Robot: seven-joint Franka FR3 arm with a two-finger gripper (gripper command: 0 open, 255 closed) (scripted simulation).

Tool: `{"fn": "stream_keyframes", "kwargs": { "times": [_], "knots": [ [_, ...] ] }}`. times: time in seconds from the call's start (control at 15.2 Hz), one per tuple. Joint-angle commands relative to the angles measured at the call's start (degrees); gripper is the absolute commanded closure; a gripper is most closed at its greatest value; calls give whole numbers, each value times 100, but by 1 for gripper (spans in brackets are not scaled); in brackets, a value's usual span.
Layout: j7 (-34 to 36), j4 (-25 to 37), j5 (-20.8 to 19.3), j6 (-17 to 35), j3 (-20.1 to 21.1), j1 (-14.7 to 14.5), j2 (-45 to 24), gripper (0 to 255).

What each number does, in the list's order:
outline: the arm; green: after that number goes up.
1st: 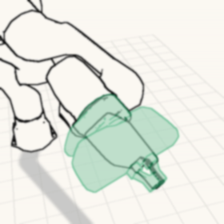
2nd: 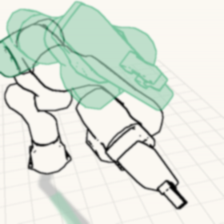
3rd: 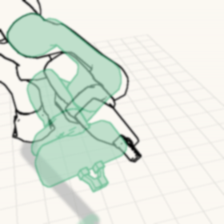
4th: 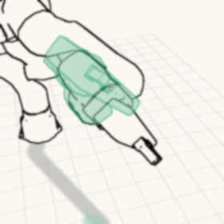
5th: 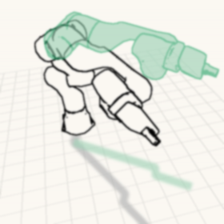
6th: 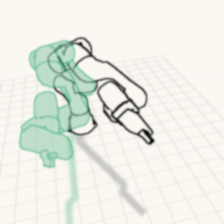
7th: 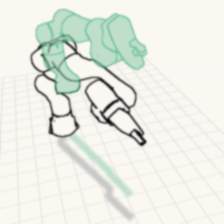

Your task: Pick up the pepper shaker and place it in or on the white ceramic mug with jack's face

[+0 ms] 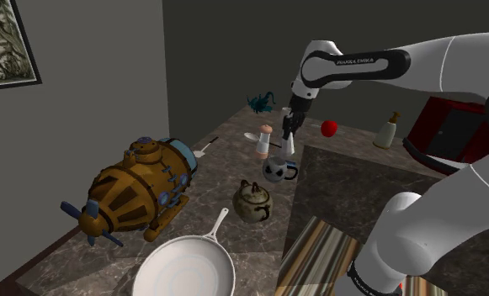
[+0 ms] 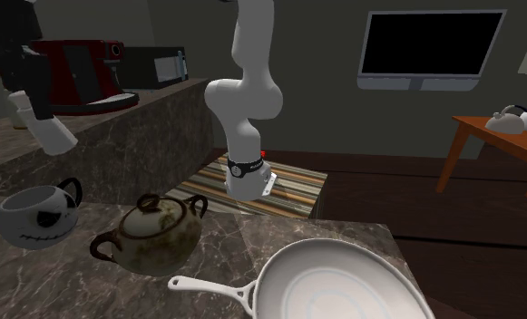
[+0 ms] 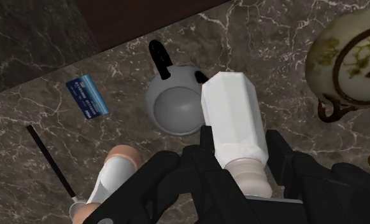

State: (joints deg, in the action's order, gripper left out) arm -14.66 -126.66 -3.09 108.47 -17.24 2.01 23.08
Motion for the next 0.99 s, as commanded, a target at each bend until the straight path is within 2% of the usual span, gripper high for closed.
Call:
{"fn": "stream_keyframes", "kwargs": {
  "times": [0.0, 0.2, 0.92],
  "knots": [
    [-300, 378, 46, -20, -223, 32, -364, 255],
    [-699, 893, 169, -63, -504, 80, -860, 255],
    [-777, 160, 203, 786, -563, 95, -985, 255]
  ]
}}
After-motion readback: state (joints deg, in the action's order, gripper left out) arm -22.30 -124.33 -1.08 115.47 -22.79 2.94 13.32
